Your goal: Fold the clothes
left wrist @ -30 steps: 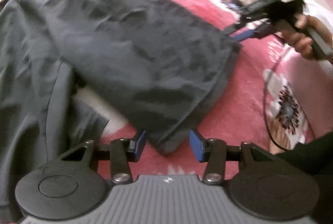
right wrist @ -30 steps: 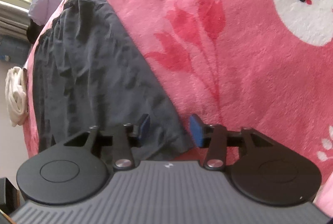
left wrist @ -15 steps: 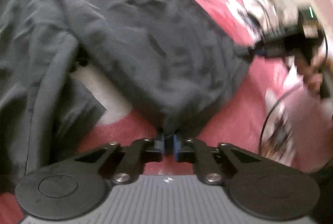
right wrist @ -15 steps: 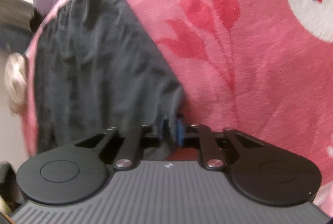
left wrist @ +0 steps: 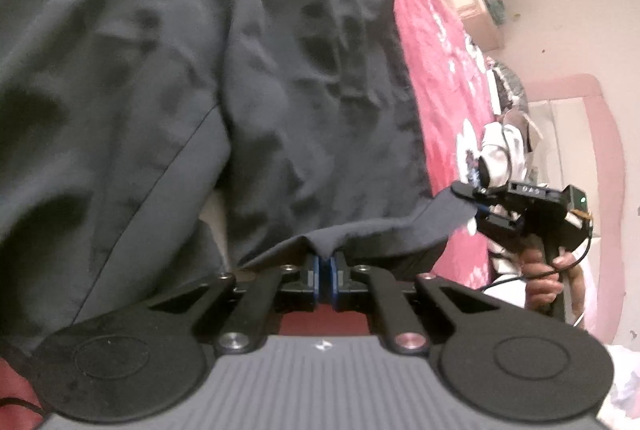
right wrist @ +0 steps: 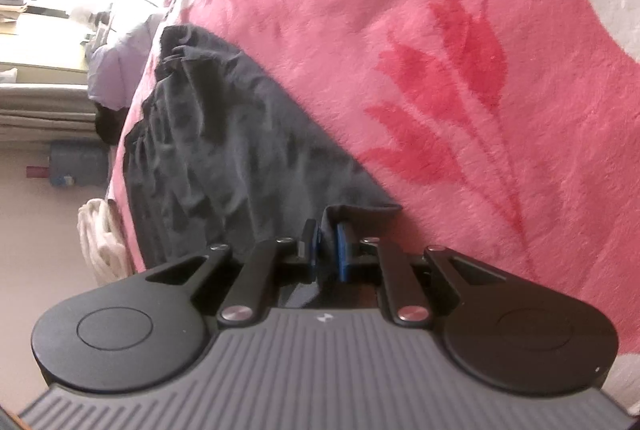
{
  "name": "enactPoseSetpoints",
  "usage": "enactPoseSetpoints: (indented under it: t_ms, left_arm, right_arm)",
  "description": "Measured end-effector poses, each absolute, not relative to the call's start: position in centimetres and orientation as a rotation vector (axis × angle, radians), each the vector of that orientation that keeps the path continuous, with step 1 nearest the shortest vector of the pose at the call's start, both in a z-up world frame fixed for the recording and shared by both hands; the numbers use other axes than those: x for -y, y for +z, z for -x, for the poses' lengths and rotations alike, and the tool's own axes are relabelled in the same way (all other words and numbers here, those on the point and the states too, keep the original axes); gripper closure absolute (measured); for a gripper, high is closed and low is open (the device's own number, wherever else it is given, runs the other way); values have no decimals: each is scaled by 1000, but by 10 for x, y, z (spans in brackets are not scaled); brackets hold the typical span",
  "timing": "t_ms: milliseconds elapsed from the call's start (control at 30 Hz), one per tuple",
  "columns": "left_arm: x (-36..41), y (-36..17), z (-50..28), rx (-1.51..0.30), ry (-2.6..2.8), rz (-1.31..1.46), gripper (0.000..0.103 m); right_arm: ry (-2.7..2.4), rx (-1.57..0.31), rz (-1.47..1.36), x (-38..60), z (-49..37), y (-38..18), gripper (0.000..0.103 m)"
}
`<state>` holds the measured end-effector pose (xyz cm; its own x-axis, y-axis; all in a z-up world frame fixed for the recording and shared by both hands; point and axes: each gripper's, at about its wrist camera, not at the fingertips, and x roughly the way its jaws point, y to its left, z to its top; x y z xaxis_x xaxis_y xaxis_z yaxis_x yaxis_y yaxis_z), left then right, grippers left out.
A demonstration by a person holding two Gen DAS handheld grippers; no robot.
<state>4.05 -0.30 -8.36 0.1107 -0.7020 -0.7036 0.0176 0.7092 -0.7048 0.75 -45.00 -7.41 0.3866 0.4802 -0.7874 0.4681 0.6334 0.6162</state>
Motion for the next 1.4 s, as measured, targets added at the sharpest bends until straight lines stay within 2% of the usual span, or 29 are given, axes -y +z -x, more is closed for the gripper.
enactPoseSetpoints:
  t_ms: [467, 867, 1133, 1200, 1267, 1367, 1400]
  left_arm:
    - [19, -105, -9, -1474, -665, 428, 96]
    - [14, -86, 2, -1438, -839, 455, 96]
    - [10, -105, 4, -1501, -774, 408, 96]
    - [11, -113, 6, -1528, -752, 381, 96]
    - [11, -118, 6, -1559, -737, 380, 91]
    - [9, -118, 3, -1560, -741, 414, 81]
    - [9, -117, 2, -1560, -742, 425, 78]
  right_arm:
    - [-32, -1289, -779, 448, 25, -79, 92]
    - [8, -1215, -957, 466, 36, -58, 92]
    - [-44, -1236, -898, 466, 35, -68, 92]
    - [-47, -1249, -913, 469, 35, -72, 87]
    - [-53, -1254, -924, 472, 35, -75, 70]
    - [-60, -1259, -913, 474, 35, -76, 59]
    - [-54, -1259, -906, 474, 34, -77, 58]
